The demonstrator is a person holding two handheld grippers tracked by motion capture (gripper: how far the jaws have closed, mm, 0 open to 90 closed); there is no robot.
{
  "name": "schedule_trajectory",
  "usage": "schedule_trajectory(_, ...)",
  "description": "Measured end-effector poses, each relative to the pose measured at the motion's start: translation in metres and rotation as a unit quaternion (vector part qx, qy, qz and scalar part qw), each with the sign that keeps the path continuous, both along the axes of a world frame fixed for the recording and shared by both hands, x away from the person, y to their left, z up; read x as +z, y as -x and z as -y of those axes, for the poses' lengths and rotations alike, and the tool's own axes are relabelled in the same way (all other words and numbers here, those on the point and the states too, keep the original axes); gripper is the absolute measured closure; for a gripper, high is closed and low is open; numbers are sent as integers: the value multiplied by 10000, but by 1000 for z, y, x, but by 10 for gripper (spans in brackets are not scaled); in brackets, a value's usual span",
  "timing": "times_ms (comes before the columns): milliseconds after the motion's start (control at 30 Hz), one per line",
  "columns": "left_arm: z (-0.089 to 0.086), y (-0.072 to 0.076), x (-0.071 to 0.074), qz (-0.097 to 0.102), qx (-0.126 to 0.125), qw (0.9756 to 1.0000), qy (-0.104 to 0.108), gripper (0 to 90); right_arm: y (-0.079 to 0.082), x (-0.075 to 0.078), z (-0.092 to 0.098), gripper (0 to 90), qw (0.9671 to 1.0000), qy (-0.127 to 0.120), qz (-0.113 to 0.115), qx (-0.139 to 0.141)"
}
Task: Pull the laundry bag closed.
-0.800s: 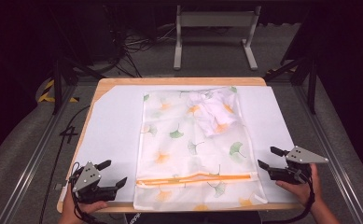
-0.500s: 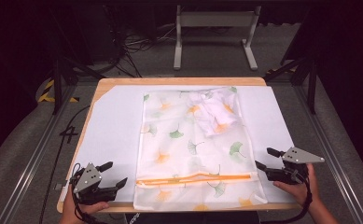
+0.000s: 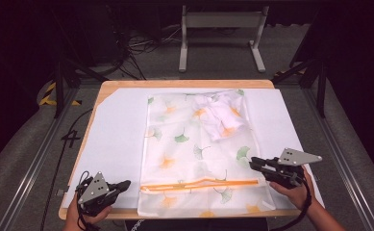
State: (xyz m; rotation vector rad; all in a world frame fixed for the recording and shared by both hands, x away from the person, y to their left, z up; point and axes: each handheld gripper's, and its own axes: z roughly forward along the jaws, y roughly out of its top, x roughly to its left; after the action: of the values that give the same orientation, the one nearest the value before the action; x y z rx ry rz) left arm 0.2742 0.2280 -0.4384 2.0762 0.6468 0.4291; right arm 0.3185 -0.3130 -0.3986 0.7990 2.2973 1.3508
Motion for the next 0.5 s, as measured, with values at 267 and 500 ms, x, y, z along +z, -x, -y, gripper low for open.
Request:
schedule_trajectory(267,3,3,-2,-126,-145,9998,37,900,-7,12,-65,844,9968,280,63,748)
schedule_trajectory(500,11,6,-4,-162,-316,9993,-127,900,-13,15,-123,815,9908,370,-53,1299)
